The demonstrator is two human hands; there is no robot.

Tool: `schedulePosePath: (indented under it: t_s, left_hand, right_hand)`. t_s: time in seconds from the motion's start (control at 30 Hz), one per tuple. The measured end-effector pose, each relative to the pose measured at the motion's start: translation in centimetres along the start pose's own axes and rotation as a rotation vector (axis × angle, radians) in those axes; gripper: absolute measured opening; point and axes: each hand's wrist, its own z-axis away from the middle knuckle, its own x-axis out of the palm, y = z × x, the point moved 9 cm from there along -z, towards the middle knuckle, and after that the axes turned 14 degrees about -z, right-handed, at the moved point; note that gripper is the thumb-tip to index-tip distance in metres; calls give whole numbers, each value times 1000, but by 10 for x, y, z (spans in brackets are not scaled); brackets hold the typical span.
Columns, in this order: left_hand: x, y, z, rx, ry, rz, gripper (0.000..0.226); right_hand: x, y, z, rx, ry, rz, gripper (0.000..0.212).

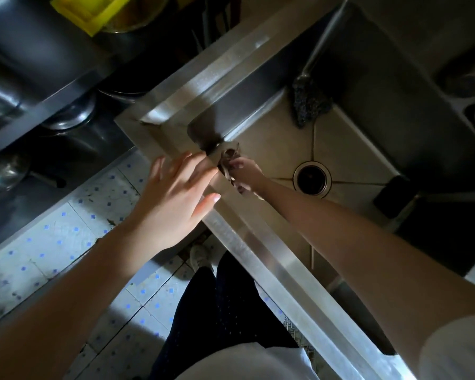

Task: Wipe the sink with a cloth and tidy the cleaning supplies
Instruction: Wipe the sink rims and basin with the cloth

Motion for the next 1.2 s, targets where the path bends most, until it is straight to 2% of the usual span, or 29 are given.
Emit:
schedulePosePath:
  t_s: [0.07, 0.13, 0.2, 0.3, 0.43, 0.5, 0.63, 0.7, 0.8, 0.93, 1.03, 1.13, 1.2]
  left_hand:
    - [1, -5, -2, -16, 1, 2, 42]
    - [2, -11, -3, -37, -6, 3, 43]
    - [5, -15, -4, -55, -30, 7, 44]
    - [9, -20, -7, -60, -62, 0, 44]
    - [13, -29, -11, -80, -65, 5, 44]
    - [15, -32, -13, -85, -71, 6, 45]
    - [18, -37, -20, -91, -82, 33, 45]
    - [18, -39, -22, -91, -82, 44, 45]
    - [18, -42, -24, -87, -74, 50, 43]
    - [15, -43, -27, -76, -66, 52, 41]
    - [14, -43, -27, -70, -68, 55, 43]
    - [17, -42, -25, -72, -103, 41, 46]
    - [20, -42, -24, -76, -132, 42, 47]
  right_hand:
    - [-6, -9, 3, -98, 8, 55, 25]
    - [-1, -7, 9, -158, -118, 186, 24]
    - [1, 0, 12, -202, -178, 388, 31]
    - [9, -1, 9, -289, -188, 527, 49]
    - [21, -1, -3, -307, -229, 785, 57]
    - [18, -4, -8, -305, -207, 820, 54]
    - [21, -32, -19, -501, -46, 974, 44]
    - [20, -39, -33, -443, 42, 911, 46]
    - [17, -38, -51, -250, 138, 691, 52]
    - [4, -34, -55, -151, 260, 560, 42]
    - [-12, -17, -50, -108, 218, 595, 42]
    - [-33, 8, -36, -121, 157, 645, 27]
    - [-47, 31, -20, -105, 115, 693, 25]
